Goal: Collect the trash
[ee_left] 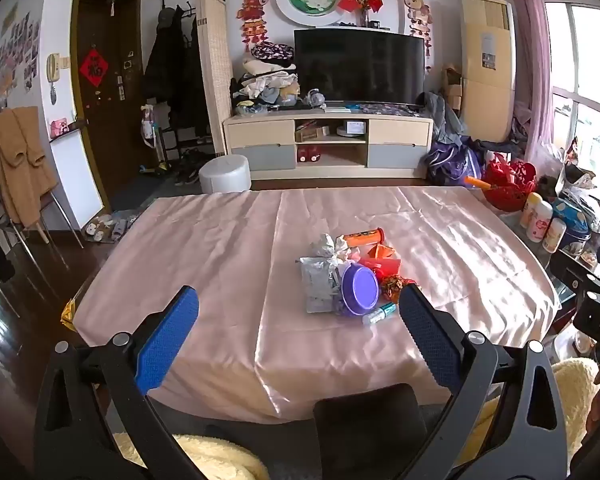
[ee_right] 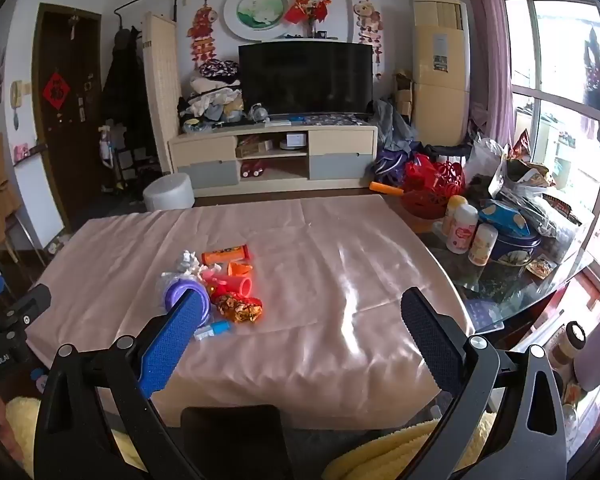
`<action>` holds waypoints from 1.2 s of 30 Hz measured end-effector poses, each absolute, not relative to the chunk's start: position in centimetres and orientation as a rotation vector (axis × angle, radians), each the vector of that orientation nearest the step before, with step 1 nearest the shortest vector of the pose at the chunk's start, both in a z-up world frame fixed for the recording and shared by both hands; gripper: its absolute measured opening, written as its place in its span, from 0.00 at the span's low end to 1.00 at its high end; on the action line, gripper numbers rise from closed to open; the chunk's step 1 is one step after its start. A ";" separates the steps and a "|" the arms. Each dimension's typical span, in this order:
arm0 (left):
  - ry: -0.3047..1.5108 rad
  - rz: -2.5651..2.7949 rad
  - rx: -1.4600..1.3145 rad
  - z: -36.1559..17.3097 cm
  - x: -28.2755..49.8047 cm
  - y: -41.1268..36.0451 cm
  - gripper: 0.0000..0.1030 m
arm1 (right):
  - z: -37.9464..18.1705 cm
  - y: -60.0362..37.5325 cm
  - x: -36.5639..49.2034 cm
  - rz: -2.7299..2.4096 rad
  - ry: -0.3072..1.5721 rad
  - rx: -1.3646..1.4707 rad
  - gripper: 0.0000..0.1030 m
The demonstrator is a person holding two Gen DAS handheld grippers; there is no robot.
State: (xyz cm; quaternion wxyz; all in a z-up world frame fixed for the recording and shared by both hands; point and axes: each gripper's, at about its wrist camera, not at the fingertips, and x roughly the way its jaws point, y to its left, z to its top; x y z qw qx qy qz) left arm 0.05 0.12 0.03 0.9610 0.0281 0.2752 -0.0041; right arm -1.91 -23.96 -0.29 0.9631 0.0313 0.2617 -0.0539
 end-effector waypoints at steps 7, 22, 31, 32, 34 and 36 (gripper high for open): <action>0.557 -0.008 0.068 0.0 0.4 0.1 0.92 | -0.2 -23.3 -1.7 -0.094 0.517 0.063 0.97; 0.557 -0.014 0.046 0.2 0.3 0.4 0.92 | -0.5 -23.3 -1.5 -0.081 0.498 0.083 0.97; 0.557 -0.011 0.042 0.3 0.4 1.0 0.92 | -0.9 -23.2 -1.4 -0.072 0.506 0.083 0.97; 0.558 -0.009 0.037 0.1 0.5 1.5 0.92 | -0.9 -23.1 -1.4 -0.072 0.506 0.082 0.97; 0.558 -0.007 0.035 0.0 0.5 1.6 0.92 | -0.9 -23.1 -1.3 -0.072 0.505 0.082 0.97; 0.558 -0.009 0.034 -0.1 0.6 1.7 0.92 | -0.9 -23.1 -1.4 -0.072 0.506 0.082 0.97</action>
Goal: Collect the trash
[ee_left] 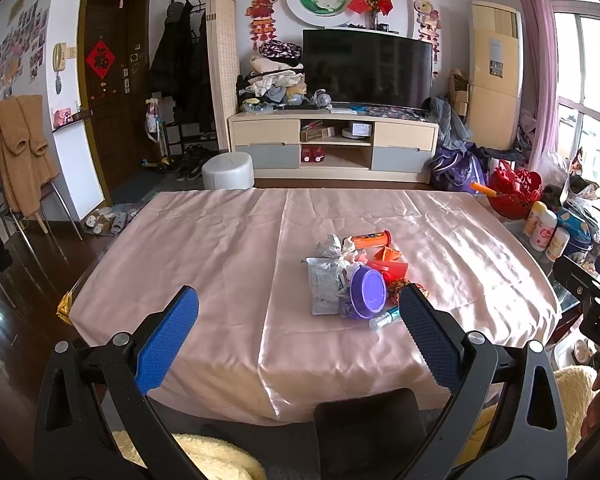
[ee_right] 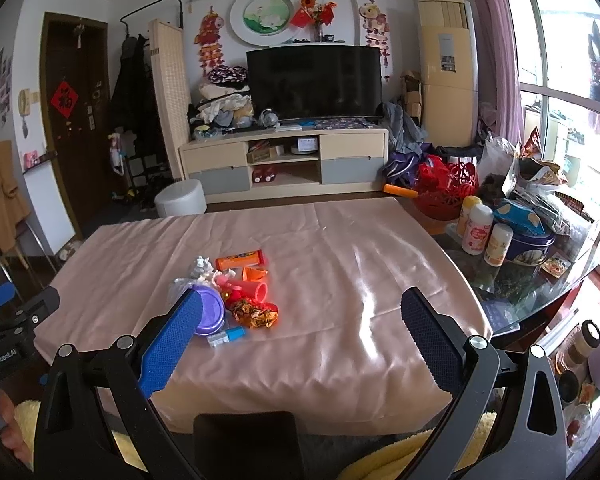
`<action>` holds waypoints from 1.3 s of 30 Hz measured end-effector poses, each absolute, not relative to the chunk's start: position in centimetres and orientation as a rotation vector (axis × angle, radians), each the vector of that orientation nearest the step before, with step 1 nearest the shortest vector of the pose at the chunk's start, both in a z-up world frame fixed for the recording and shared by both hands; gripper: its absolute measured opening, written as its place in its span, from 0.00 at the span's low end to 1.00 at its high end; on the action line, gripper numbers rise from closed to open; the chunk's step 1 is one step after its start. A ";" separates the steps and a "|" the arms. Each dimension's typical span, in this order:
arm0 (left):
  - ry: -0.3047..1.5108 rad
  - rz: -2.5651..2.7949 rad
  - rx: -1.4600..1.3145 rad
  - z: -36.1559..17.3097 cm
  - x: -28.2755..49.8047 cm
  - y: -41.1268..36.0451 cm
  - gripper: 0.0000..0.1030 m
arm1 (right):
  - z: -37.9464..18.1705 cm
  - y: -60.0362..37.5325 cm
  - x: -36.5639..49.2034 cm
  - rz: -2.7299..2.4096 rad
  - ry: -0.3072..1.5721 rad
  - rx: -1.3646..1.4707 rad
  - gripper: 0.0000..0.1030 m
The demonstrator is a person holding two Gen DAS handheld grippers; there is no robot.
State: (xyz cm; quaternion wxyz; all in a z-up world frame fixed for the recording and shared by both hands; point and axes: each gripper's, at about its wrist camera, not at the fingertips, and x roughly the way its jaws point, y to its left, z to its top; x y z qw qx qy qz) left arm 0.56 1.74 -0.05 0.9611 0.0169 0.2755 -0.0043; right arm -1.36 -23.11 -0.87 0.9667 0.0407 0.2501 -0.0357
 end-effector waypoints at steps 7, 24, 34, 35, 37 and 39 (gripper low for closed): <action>0.558 -0.009 0.034 0.0 0.6 1.8 0.92 | -0.9 -23.1 -1.3 -0.071 0.506 0.083 0.97; 0.557 -0.009 0.034 0.1 0.5 1.8 0.92 | -0.9 -23.0 -1.4 -0.072 0.507 0.083 0.97; 0.556 -0.008 0.034 0.1 0.6 2.0 0.92 | -0.9 -23.1 -1.4 -0.072 0.505 0.084 0.97; 0.555 -0.008 0.035 0.1 0.5 1.7 0.92 | -0.9 -23.0 -1.4 -0.074 0.504 0.084 0.97; 0.556 -0.009 0.034 0.1 0.5 1.8 0.92 | -0.9 -23.0 -1.4 -0.079 0.502 0.081 0.97; 0.556 -0.008 0.035 0.1 0.5 1.8 0.92 | -1.0 -22.9 -1.3 -0.083 0.506 0.077 0.97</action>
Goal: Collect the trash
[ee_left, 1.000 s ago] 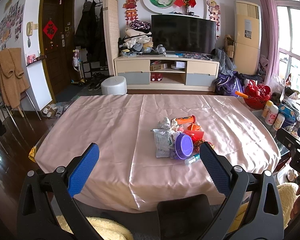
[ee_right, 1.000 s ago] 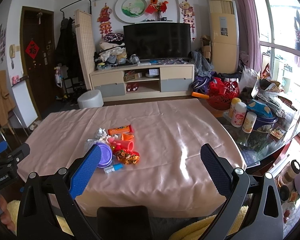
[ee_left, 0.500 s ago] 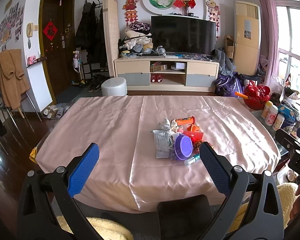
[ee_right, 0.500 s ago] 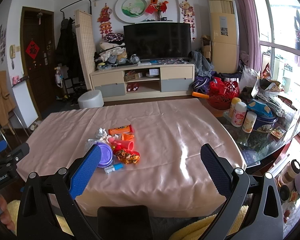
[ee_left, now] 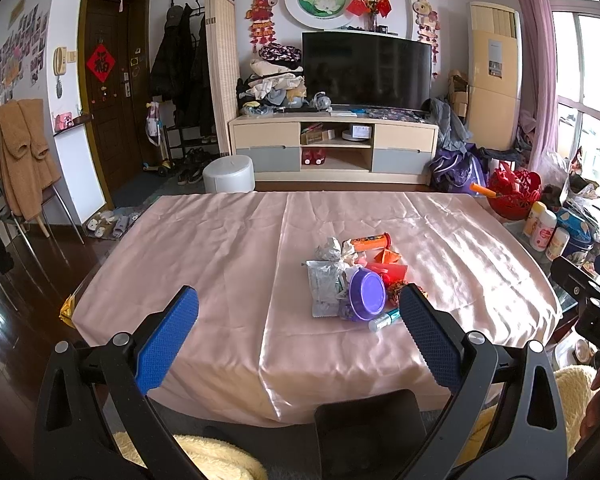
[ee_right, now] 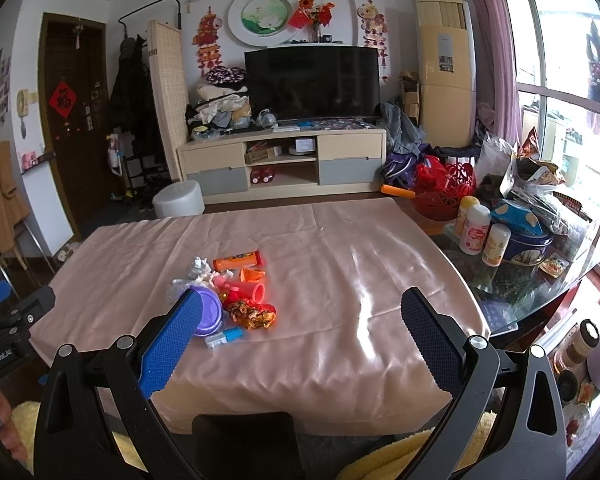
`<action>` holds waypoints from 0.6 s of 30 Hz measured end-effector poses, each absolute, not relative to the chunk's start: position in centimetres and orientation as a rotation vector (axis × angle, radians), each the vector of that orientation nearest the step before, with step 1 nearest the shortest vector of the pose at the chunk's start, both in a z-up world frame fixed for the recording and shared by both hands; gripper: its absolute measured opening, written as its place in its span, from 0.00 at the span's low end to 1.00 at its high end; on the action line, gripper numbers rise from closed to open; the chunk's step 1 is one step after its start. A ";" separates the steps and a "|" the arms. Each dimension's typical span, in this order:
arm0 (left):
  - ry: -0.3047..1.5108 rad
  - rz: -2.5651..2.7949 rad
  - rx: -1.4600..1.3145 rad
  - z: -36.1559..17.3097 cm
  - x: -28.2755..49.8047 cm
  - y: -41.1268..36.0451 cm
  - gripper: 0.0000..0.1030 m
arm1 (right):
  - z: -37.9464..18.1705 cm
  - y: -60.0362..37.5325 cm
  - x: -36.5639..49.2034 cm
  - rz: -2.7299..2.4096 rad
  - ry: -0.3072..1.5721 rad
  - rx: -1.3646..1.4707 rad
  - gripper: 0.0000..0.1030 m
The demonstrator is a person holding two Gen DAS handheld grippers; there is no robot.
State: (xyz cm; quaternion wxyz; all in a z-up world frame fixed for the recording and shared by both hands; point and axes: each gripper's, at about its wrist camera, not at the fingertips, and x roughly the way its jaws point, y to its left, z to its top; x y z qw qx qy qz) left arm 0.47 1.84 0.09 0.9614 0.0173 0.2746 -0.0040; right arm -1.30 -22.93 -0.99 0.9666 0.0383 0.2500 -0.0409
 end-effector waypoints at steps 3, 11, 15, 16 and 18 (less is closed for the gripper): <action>0.556 -0.009 0.035 0.0 0.5 1.9 0.92 | -1.0 -22.9 -1.3 -0.095 0.502 0.073 0.97; 0.568 -0.003 0.035 -0.3 1.0 2.6 0.92 | -1.1 -23.8 -0.8 -0.087 0.493 0.109 0.97; 0.594 -0.002 0.047 -1.1 2.0 2.5 0.92 | -1.8 -23.7 -0.1 -0.093 0.507 0.089 0.97; 0.602 -0.001 0.052 -1.4 2.3 2.5 0.92 | -2.0 -23.7 0.2 -0.090 0.512 0.088 0.97; 0.612 0.000 0.066 -2.3 2.8 1.9 0.92 | -2.5 -23.7 0.8 -0.078 0.523 0.085 0.97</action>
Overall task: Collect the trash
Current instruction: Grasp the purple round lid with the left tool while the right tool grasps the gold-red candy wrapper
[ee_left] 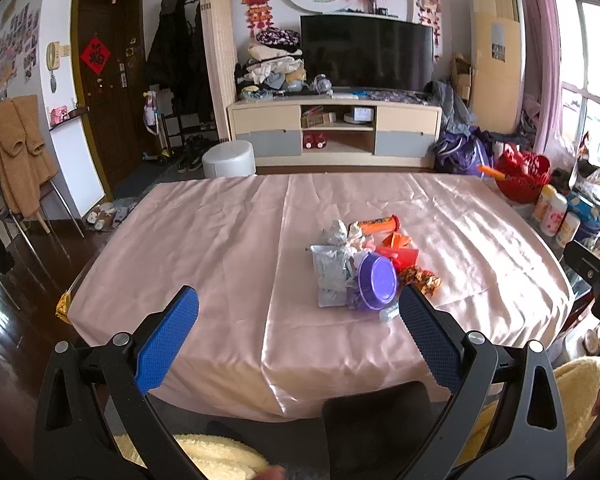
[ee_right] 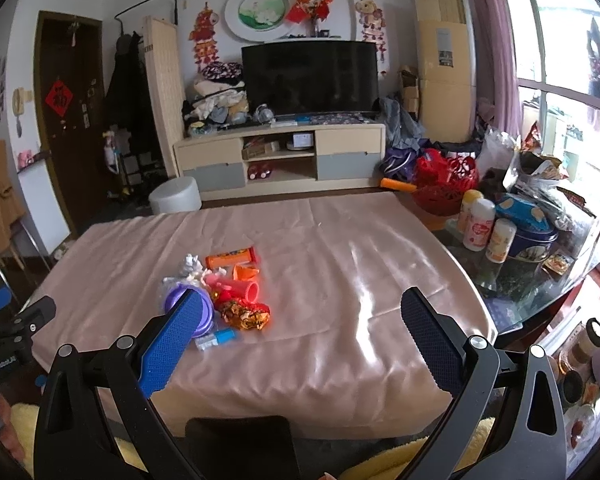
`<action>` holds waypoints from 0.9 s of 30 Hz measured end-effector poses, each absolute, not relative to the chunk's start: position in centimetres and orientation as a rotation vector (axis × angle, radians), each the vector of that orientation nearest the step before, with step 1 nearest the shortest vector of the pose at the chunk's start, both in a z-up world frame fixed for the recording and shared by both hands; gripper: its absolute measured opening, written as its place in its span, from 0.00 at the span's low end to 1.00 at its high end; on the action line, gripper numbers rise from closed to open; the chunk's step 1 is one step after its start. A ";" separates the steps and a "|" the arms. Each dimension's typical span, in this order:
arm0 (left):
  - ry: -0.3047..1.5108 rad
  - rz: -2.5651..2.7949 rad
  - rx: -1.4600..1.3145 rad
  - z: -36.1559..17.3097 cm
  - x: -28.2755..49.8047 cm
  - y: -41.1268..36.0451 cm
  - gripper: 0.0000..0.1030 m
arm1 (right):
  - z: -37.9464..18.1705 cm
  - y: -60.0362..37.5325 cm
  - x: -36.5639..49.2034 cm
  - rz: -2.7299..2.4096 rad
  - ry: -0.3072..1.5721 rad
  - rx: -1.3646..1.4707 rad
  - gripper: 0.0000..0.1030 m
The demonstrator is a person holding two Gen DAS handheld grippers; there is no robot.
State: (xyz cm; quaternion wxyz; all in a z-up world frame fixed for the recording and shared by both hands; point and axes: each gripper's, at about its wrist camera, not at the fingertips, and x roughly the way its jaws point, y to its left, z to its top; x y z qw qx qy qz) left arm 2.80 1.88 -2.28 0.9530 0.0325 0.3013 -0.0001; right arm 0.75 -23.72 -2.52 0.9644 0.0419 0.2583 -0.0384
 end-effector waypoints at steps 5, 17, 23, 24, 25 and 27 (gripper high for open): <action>0.659 -0.026 0.048 -4.2 4.7 2.1 0.92 | -4.5 -23.2 2.8 -0.067 0.551 0.037 0.97; 0.798 -0.053 0.070 -8.8 10.3 1.6 0.92 | -11.4 -22.6 9.4 0.015 0.768 0.032 0.97; 0.846 -0.109 0.063 -9.9 12.8 1.4 0.92 | -13.5 -22.0 11.8 0.068 0.819 0.051 0.96; 0.849 -0.110 0.065 -10.0 13.2 1.3 0.92 | -13.9 -21.8 12.3 0.083 0.827 0.047 0.96; 0.853 -0.115 0.066 -10.2 13.6 1.2 0.92 | -14.2 -21.6 12.6 0.108 0.840 0.048 0.89; 0.860 -0.130 0.065 -10.5 14.2 1.0 0.91 | -15.0 -21.4 13.6 0.141 0.868 0.059 0.76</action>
